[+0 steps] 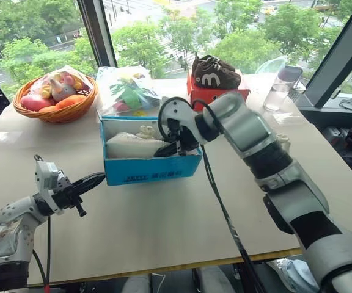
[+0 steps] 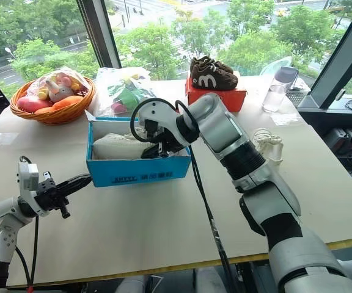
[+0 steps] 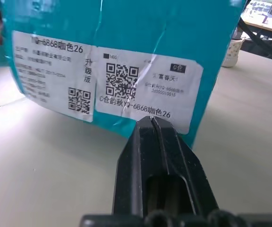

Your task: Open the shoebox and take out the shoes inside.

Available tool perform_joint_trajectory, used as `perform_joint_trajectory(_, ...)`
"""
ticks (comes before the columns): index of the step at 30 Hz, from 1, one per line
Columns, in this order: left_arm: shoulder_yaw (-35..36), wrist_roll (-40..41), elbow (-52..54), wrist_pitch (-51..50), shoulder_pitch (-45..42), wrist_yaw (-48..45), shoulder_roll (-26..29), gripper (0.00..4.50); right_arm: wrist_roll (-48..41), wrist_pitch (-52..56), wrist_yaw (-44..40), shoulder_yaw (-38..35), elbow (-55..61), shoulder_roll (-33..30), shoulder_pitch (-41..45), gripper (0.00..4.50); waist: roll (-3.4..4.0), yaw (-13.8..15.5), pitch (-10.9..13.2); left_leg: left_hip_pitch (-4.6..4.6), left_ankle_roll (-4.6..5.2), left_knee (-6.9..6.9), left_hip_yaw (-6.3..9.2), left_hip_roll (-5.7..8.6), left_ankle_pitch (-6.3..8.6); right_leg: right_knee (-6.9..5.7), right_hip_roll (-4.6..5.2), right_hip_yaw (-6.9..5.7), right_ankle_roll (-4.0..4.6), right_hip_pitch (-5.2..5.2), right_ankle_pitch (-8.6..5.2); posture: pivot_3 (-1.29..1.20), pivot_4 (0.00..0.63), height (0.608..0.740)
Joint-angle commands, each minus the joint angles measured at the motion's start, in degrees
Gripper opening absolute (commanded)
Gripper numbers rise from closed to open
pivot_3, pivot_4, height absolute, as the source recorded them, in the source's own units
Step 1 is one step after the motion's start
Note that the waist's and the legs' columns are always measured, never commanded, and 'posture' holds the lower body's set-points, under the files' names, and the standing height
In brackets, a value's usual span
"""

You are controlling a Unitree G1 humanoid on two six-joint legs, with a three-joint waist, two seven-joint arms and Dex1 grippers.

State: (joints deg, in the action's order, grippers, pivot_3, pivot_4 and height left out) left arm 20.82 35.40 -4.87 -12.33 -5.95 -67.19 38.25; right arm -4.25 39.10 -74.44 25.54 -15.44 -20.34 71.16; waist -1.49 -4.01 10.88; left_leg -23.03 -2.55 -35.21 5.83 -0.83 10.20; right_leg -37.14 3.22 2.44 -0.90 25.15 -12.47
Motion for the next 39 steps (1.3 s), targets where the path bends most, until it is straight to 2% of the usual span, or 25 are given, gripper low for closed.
perform_joint_trajectory(1, 1.9, 1.8, 1.2, 0.0, -0.5, -1.0, 1.3, 0.00, -4.2, 2.6, 0.5, -5.7, 5.0, -0.6, 2.0, 0.82, 0.00, 0.0, 0.0, 0.00, 0.00, 0.00, 0.00, 0.00, 0.00, 0.00, 0.00, 0.00, 0.01, 0.00, 0.01, 0.00, 0.150, 0.740)
perform_joint_trajectory(9, 2.6, 3.4, 2.0, -1.1, -0.9, -0.5, 1.8, 0.00, -5.4, 4.3, 3.2, -7.1, 5.5, -1.5, 2.2, 0.82, 0.00, 0.0, 0.0, 0.00, 0.00, 0.00, 0.00, 0.00, 0.00, -0.01, 0.00, 0.00, 0.02, 0.00, 0.01, 0.00, 0.150, 0.740)
perform_joint_trajectory(18, 3.5, 3.3, 1.9, -0.9, 0.8, -0.9, 2.8, 0.00, -3.0, 2.6, 3.5, -2.2, 9.4, -2.9, -1.4, 0.82, 0.00, 0.0, 0.0, 0.02, 0.00, 0.00, 0.00, 0.00, 0.00, 0.00, 0.00, 0.00, 0.01, -0.01, 0.00, 0.00, 0.150, 0.740)
perform_joint_trajectory(27, 9.6, 4.1, 2.7, -1.2, 9.2, -3.7, 7.5, 0.00, -3.2, 2.8, 4.9, -1.4, 9.3, -2.1, -2.5, 0.82, 0.01, 0.0, 0.0, 0.00, 0.00, 0.03, 0.00, -0.01, 0.00, 0.02, 0.01, 0.00, 0.00, 0.02, -0.01, 0.00, 0.150, 0.740)
perform_joint_trajectory(32, 14.1, 5.9, 2.3, -2.1, 10.9, -4.6, 9.5, 0.00, -3.2, 2.3, 5.1, -1.4, 8.1, -1.8, -2.2, 0.82, 0.01, 0.2, 0.0, 0.02, 0.00, 0.01, 0.00, -0.01, 0.00, 0.02, 0.01, -0.01, -0.21, 0.00, -0.14, 0.00, 0.150, 0.740)
perform_joint_trajectory(39, 12.2, 8.2, 5.7, -3.8, 8.1, -3.9, 7.6, 0.00, -5.3, 3.9, 5.1, -4.2, 8.6, -1.0, 0.0, 0.82, 0.01, 0.1, 0.0, 0.00, 0.00, 0.01, 0.00, -0.01, 0.00, 0.03, 0.01, -0.01, -0.18, 0.01, -0.12, 0.00, 0.150, 0.740)
